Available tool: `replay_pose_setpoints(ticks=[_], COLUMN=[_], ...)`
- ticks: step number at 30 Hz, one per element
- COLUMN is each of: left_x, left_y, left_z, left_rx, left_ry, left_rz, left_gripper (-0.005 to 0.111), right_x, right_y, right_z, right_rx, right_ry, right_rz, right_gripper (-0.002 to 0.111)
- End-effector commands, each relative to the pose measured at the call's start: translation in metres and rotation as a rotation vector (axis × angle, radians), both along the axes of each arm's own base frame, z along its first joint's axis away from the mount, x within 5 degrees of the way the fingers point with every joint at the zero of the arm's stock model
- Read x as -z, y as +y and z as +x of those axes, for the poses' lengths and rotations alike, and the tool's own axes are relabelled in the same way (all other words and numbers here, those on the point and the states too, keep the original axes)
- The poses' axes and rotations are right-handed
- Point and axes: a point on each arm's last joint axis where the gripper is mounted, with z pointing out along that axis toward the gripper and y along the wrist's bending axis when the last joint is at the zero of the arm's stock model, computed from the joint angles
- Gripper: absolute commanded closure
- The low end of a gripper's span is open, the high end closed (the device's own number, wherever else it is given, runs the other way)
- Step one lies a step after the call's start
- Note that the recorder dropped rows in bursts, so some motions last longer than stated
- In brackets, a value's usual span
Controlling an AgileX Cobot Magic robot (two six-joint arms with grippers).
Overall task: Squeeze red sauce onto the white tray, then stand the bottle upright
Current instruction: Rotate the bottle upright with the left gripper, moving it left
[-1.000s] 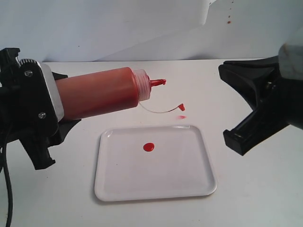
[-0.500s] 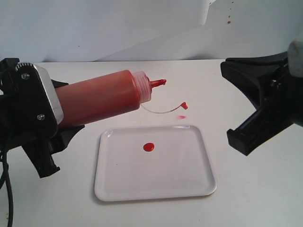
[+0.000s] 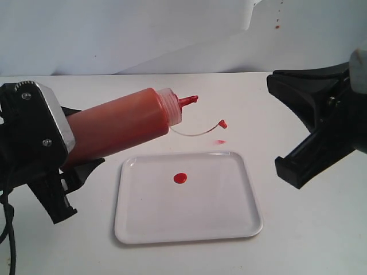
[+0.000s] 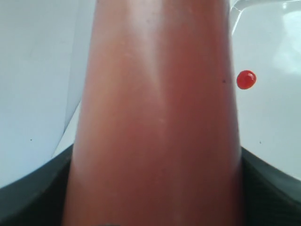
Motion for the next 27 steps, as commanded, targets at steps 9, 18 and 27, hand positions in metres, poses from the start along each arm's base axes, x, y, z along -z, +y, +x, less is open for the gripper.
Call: replay_pose_setpoints(ticks=[9, 18, 27], left_x=[-0.0021, -0.0022, 0.0033], left_y=[-0.0073, -0.0074, -0.0106], left_z=[-0.0067, -0.0067, -0.0124], left_rx=[0.040, 0.038, 0.071], left_ry=[0.006, 0.008, 0.029], left_rz=[-0.147, -0.154, -0.227], left_gripper=[0.107, 0.107, 0.107], right_x=[0.0003, 0.0003, 0.0003], right_y=[0.0017, 0.0017, 0.0017], right_z=[-0.0025, -0.0025, -0.0025], right_rx=[-0.031, -0.031, -0.030], right_ry=[-0.001, -0.001, 0.001], right_rz=[0.005, 0.005, 0.007], right_gripper=[0.108, 0.108, 0.108])
